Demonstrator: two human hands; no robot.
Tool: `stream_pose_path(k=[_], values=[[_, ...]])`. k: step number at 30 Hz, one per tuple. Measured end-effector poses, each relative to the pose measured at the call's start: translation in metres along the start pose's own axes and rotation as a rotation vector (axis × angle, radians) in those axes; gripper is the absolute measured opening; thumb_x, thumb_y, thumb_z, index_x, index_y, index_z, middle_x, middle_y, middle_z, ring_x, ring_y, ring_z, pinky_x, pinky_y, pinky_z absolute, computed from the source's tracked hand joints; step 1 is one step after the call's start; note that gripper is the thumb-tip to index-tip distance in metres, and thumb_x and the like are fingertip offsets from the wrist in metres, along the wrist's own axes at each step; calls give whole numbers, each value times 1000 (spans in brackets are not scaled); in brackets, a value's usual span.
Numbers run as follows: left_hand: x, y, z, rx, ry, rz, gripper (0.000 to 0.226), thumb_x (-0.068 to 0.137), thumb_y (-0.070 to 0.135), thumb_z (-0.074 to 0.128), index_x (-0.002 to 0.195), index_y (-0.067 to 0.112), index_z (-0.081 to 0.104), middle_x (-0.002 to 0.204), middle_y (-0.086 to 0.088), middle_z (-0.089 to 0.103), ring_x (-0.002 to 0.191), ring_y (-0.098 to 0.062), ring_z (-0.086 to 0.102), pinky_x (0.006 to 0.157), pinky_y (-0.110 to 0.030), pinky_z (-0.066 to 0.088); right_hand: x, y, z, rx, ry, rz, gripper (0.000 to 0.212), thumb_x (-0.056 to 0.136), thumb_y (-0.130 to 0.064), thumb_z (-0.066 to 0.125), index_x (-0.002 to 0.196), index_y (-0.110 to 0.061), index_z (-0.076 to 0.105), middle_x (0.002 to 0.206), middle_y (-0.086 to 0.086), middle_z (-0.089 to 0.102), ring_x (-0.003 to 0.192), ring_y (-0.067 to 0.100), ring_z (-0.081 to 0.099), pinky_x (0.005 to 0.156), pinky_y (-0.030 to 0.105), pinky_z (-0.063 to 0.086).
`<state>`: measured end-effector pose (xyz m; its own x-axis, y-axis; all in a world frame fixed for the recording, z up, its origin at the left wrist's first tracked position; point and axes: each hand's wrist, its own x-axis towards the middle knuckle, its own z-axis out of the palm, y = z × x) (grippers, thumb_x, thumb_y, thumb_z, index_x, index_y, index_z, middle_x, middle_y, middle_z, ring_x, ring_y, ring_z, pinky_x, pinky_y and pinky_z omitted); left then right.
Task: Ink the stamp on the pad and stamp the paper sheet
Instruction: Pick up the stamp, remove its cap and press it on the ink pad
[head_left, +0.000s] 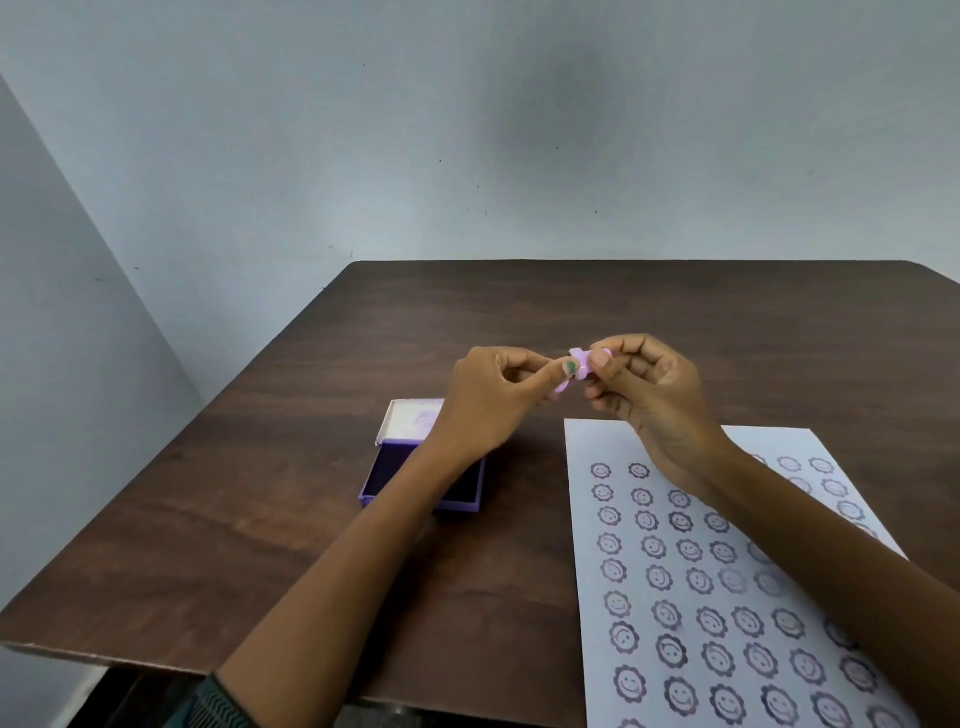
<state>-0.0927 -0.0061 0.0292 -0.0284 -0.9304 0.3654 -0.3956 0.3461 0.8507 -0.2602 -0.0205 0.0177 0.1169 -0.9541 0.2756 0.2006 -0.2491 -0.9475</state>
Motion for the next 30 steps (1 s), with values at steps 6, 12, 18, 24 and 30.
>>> stream_pose_path(k=[6,12,18,24,30], values=[[-1,-9,3,455,-115,110,28,87,32,61,112,21,68,102,-2,68,82,-11,60,74,-26,49,2,2,-2,-125,118,-24,11,81,-20,65,91,-15,64,74,-1,70,58,7,62,55,18,53],[-1,-18,4,596,-210,122,36,86,29,62,122,19,62,116,-4,63,102,-16,55,81,-21,39,1,2,-2,-200,124,-37,18,81,-22,66,95,-10,63,78,0,70,56,5,62,55,17,53],[0,-15,1,569,-203,116,40,86,33,62,124,19,60,119,-4,62,100,-14,55,83,-24,41,0,1,-1,-270,79,-52,22,80,-24,68,96,-10,63,82,2,71,63,6,65,55,15,52],[-5,-5,-33,451,-116,55,29,86,35,61,114,26,67,120,2,63,102,-12,57,89,-31,46,8,-9,6,-291,86,-40,21,78,-24,70,97,-17,65,90,3,72,77,10,68,63,18,54],[-46,-11,-86,356,1,-39,28,87,40,59,114,35,64,122,11,60,106,-2,55,80,-6,35,5,-29,30,-260,-75,-54,14,76,-17,72,90,-15,70,84,4,73,75,10,68,66,18,55]])
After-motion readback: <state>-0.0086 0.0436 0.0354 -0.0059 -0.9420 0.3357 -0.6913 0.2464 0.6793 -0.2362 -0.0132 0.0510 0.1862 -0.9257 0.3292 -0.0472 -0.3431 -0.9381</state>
